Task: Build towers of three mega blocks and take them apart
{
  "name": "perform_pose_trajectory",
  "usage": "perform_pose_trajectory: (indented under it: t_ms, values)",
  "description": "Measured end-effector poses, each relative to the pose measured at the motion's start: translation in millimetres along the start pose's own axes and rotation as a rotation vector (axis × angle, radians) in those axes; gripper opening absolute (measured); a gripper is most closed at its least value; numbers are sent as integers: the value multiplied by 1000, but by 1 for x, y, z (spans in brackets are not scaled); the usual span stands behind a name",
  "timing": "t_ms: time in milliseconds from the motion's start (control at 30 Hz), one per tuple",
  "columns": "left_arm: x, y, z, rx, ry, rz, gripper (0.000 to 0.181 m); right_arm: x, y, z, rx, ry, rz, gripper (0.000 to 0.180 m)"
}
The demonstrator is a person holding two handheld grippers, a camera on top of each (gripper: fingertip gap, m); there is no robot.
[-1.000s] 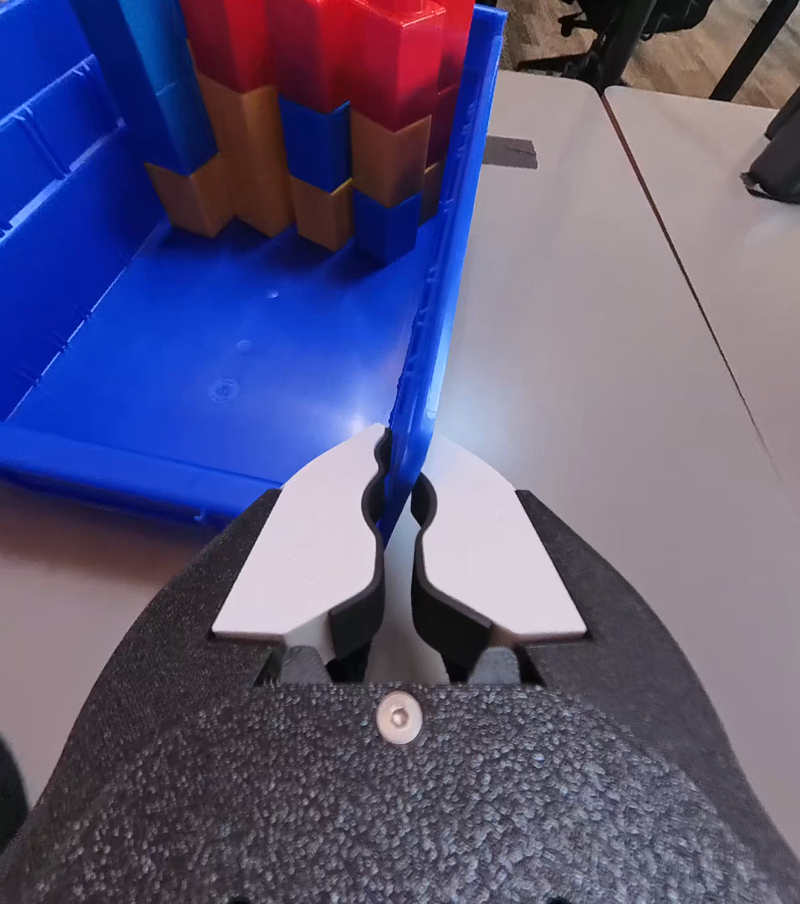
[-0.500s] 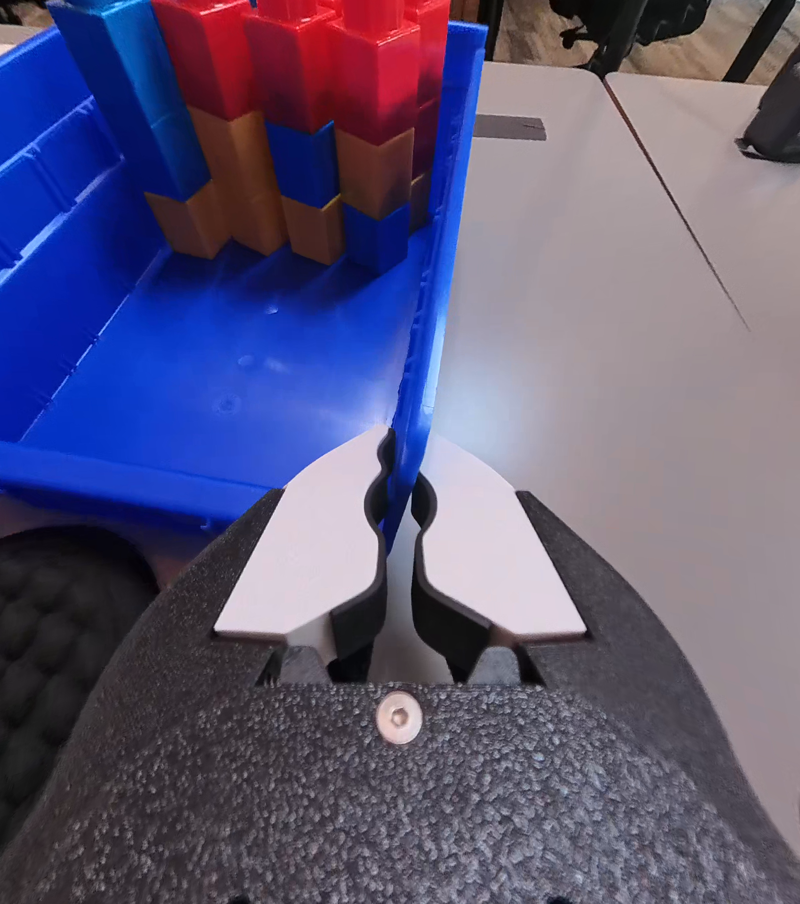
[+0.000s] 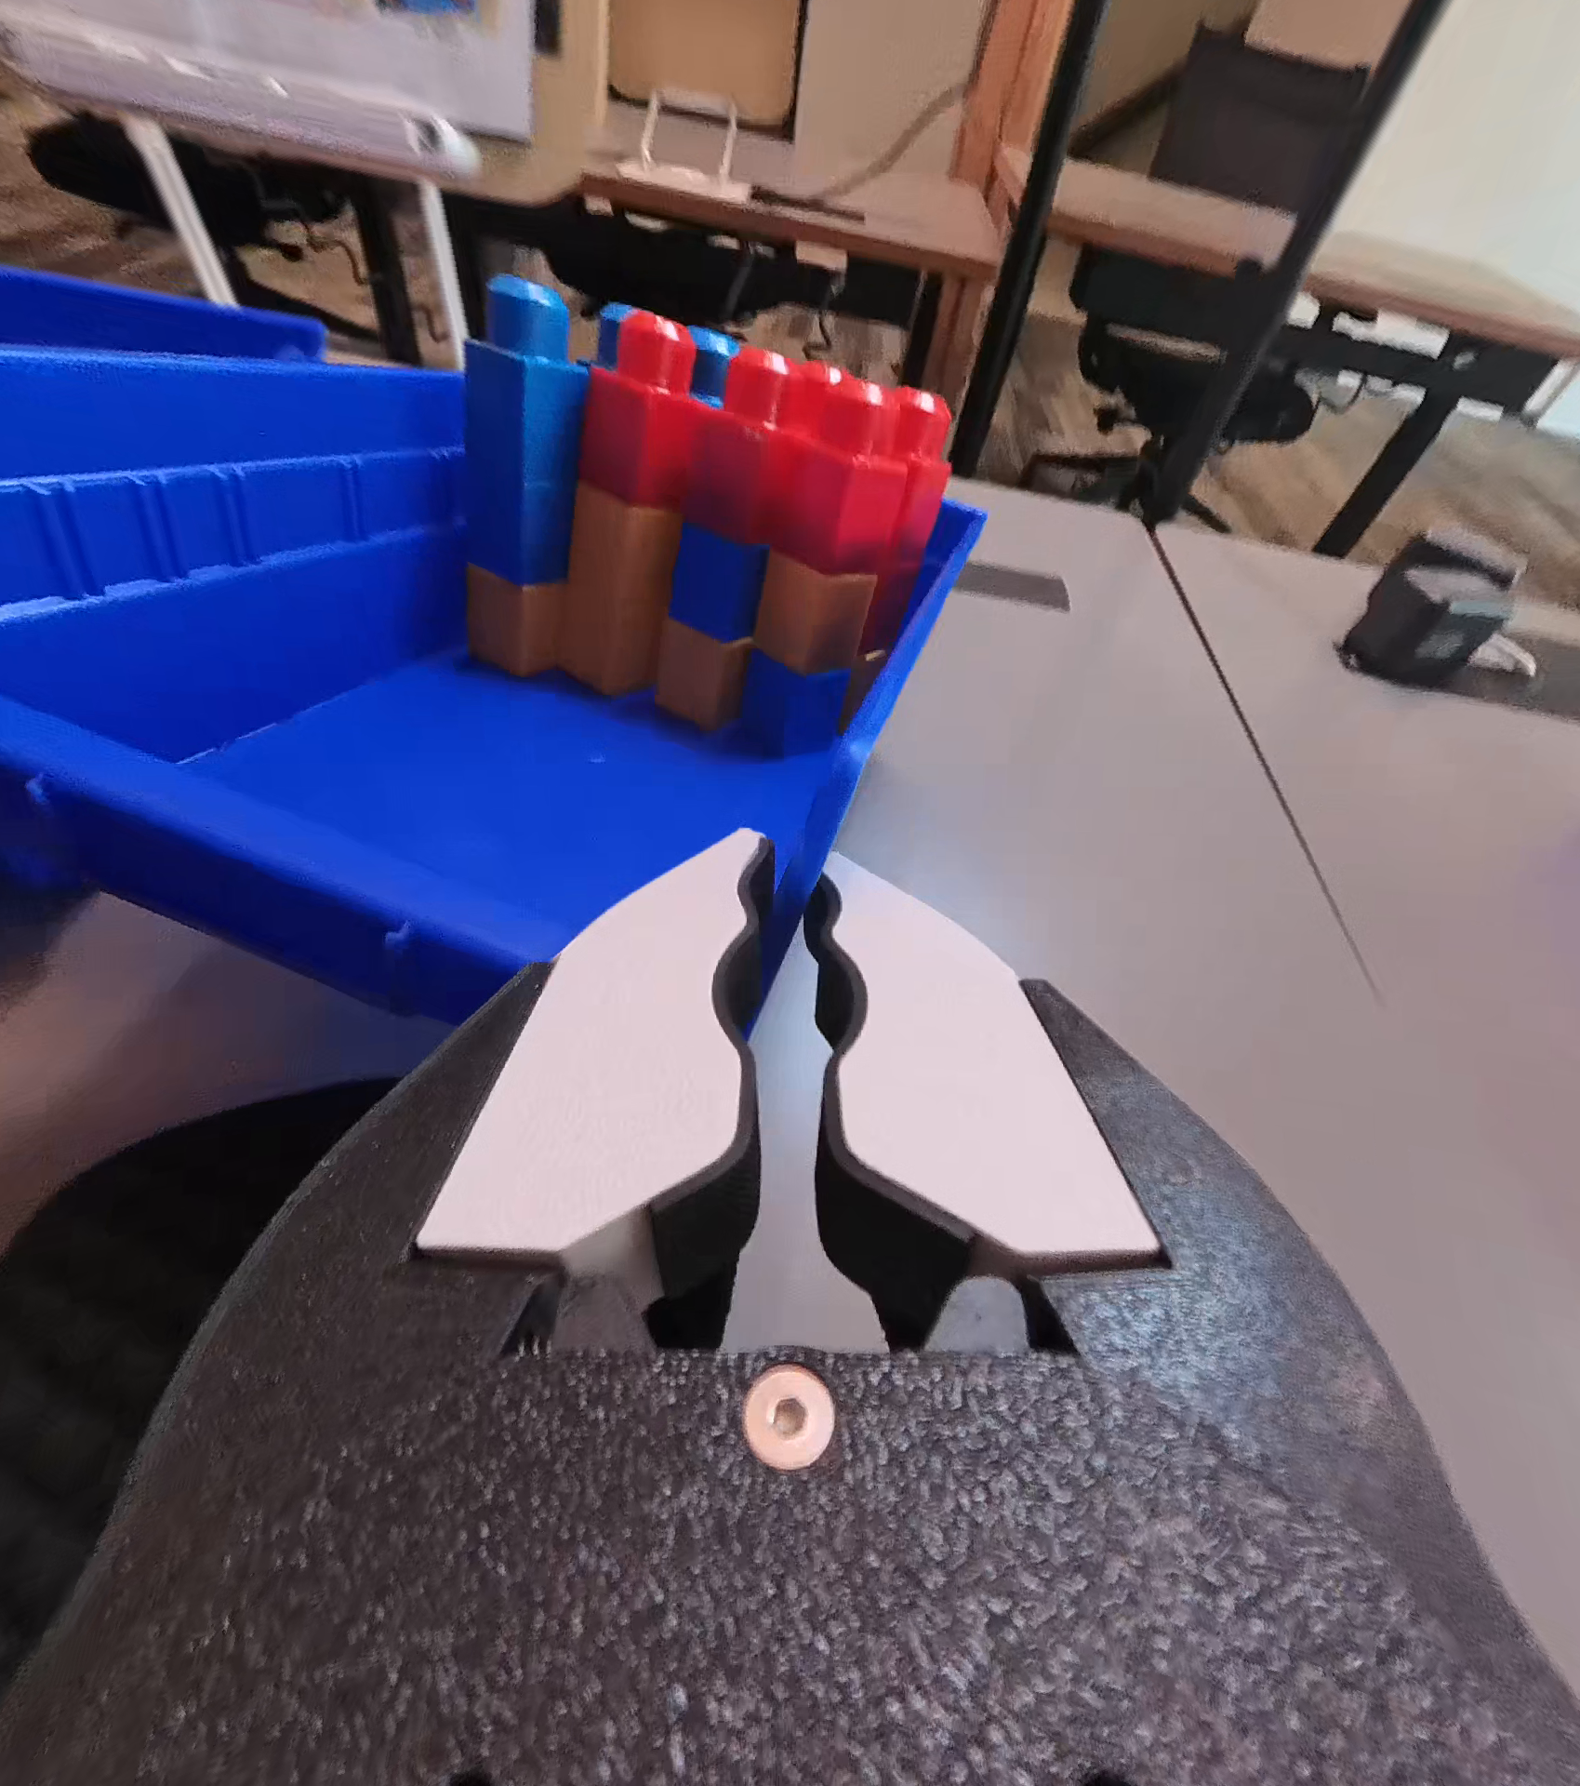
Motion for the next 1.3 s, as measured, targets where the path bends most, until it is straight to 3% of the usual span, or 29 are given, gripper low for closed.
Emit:
perform_pose_trajectory:
  t_ms: [300, 567, 933, 1300]
  values:
    - [34, -83, 62, 207, 5, -175, 9, 92, -19, 59, 49, -136, -208, 6]
    - [30, -162, 120, 389, -23, -211, 9, 157, -11, 133, 189, -211, -328, 7]
    - [-33, -274, 200, 688, -128, -111, 7, 194, 30, 282, 479, -222, -392, 8]
    - [-125, -367, 256, 969, -266, -51, 5, 169, 56, 435, 702, -211, -410, 9]
Point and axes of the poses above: each gripper's, where its closed fingertips meet, y out along the fingers, x out of its top, z = x × y across the jaws, the point moved 2 cm from there along -y, back along the fingers, and after that the axes turned 1 degree about -z, right-handed, at the moved point
